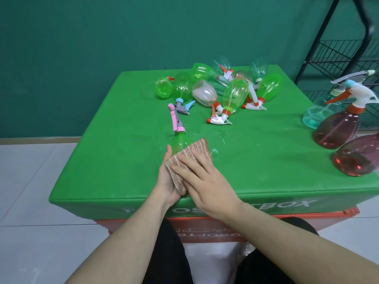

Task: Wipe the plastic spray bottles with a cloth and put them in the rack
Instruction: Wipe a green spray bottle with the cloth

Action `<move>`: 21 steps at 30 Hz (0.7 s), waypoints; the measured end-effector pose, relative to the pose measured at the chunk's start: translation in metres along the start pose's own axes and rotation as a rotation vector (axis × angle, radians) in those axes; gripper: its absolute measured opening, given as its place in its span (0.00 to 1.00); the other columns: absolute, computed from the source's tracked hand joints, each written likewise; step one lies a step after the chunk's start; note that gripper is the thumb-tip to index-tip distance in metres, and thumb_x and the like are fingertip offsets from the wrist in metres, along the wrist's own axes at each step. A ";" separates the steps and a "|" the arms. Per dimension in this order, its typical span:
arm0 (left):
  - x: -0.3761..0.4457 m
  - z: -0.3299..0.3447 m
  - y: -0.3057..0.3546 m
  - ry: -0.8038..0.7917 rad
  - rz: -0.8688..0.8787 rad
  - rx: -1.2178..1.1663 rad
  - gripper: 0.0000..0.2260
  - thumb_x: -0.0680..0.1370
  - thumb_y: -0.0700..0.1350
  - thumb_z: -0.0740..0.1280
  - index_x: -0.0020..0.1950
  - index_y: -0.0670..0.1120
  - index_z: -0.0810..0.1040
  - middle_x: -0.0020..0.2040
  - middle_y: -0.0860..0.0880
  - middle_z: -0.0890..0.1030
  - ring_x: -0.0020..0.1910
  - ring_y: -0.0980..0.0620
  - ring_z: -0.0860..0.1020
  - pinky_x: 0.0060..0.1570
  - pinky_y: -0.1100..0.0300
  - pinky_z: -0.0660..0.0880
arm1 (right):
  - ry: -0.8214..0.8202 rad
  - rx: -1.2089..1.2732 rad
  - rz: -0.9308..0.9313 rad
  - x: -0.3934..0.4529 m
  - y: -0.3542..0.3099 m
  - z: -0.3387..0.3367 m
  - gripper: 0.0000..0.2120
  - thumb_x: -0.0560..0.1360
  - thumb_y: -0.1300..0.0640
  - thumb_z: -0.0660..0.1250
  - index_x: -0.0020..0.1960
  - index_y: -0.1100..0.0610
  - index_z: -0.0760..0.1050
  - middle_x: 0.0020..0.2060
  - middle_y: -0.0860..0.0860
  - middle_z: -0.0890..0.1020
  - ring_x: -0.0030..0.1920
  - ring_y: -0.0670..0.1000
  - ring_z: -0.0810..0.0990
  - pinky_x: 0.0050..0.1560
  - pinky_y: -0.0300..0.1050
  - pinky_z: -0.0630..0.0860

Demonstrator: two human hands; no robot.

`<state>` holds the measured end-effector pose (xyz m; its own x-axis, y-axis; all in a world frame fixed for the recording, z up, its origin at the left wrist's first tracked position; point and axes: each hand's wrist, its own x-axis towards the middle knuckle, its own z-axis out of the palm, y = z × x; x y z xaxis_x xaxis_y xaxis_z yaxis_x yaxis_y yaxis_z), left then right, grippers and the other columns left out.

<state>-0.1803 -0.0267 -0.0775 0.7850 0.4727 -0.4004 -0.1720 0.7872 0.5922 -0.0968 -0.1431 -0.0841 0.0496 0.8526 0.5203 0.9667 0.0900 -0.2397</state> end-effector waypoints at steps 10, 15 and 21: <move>-0.001 0.005 -0.003 0.025 0.129 -0.039 0.21 0.86 0.53 0.54 0.59 0.45 0.85 0.61 0.42 0.84 0.58 0.47 0.84 0.52 0.53 0.83 | -0.085 0.080 0.249 0.044 -0.005 -0.014 0.25 0.81 0.50 0.53 0.75 0.53 0.71 0.78 0.52 0.66 0.80 0.53 0.58 0.80 0.56 0.55; 0.004 -0.002 -0.003 -0.003 0.102 -0.012 0.18 0.84 0.53 0.56 0.61 0.47 0.82 0.59 0.41 0.83 0.55 0.44 0.81 0.56 0.45 0.76 | -0.078 0.087 0.410 0.079 0.001 -0.018 0.21 0.84 0.53 0.55 0.74 0.59 0.70 0.75 0.55 0.65 0.75 0.53 0.61 0.77 0.51 0.61; 0.006 -0.003 -0.004 -0.021 0.087 -0.020 0.19 0.84 0.55 0.56 0.62 0.47 0.82 0.58 0.41 0.84 0.53 0.44 0.83 0.54 0.45 0.78 | -0.078 0.188 0.559 0.097 0.001 -0.016 0.22 0.85 0.54 0.53 0.77 0.57 0.68 0.75 0.50 0.66 0.73 0.51 0.62 0.77 0.49 0.60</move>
<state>-0.1766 -0.0259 -0.0840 0.7792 0.5311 -0.3329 -0.2516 0.7514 0.6099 -0.0871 -0.0687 -0.0205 0.5126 0.8317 0.2132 0.7380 -0.2999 -0.6045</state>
